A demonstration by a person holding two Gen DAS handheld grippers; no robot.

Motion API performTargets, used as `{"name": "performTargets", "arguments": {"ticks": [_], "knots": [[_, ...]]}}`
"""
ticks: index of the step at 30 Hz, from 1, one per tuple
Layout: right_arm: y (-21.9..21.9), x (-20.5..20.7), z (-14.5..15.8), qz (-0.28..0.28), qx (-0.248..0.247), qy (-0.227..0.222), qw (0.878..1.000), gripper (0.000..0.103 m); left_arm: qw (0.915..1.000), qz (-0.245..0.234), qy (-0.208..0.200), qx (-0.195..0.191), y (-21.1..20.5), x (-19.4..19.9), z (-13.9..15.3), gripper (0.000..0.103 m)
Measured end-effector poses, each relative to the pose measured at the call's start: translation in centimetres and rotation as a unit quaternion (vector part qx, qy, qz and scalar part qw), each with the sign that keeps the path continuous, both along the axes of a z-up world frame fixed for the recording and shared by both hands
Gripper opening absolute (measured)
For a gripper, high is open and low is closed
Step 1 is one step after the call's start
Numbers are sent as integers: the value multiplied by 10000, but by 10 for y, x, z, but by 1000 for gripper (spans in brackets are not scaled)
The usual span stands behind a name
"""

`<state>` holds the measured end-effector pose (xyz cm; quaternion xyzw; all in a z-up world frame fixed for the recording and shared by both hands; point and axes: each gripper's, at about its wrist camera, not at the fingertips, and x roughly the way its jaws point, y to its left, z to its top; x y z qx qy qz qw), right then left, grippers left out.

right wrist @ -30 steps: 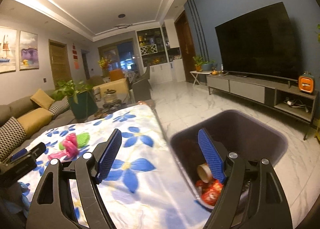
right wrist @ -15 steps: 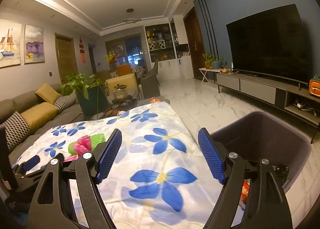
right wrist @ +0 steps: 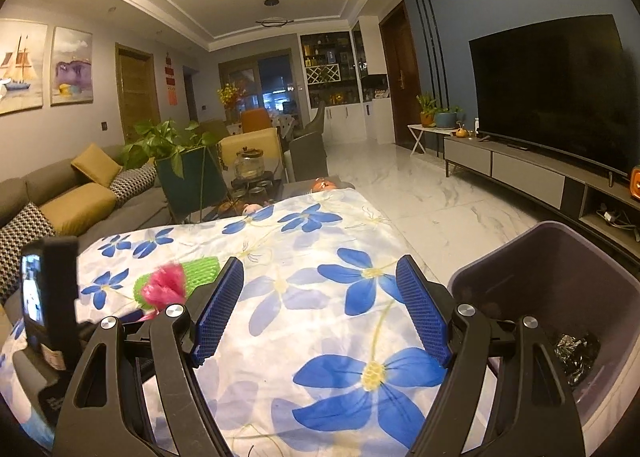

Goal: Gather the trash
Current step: 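Grasp the pink plastic bag with the left tool and lift it, then grasp the green mesh sleeve with the right tool while the left tool holds the pink bag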

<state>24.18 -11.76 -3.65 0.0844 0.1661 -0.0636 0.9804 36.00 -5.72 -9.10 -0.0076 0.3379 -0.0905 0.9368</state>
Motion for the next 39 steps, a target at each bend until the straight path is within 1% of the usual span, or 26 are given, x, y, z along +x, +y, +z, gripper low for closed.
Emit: {"name": "performTargets", "arguments": {"ticks": [1,3,6,7,10,14,15,19,23,26,29,33,35,39], "knots": [[1,2,0,16,-9,15,10000,77,10000,-29,45,-31,0,0,-2,30],[2,3,1,38,4,44,10000,77,9999,-85,75,-113,1,0,-3,20],[3,5,2,80,56,107,9999,77,9996,-120,7,-269,6,-5,-1,8],[3,4,1,94,73,117,9999,77,9996,-101,-13,-282,7,-6,0,7],[9,6,4,153,81,139,9998,77,9991,-49,-194,-382,12,-17,7,5],[18,9,7,293,102,176,9994,77,9972,77,-517,-528,29,-36,23,5],[22,10,8,346,93,193,9992,77,9966,139,-611,-528,36,-42,27,5],[46,20,9,636,44,285,9976,77,9948,493,-759,-468,65,-50,37,5],[73,41,6,1021,99,487,9935,77,9916,891,-829,-431,96,-49,41,5],[92,57,2,1113,-72,556,9922,77,9878,1190,-923,-399,120,-50,43,5],[104,75,-4,1165,-159,687,9907,77,9838,1440,-980,-434,140,-50,45,5],[125,110,-17,1219,-473,980,9866,77,9783,1720,-1070,-433,161,-49,47,5],[131,128,-23,1255,-469,1211,9836,77,9764,1796,-1099,-482,166,-49,48,5],[144,153,-33,1183,-710,1401,9805,77,9736,1909,-1139,-517,174,-43,50,5]]}}
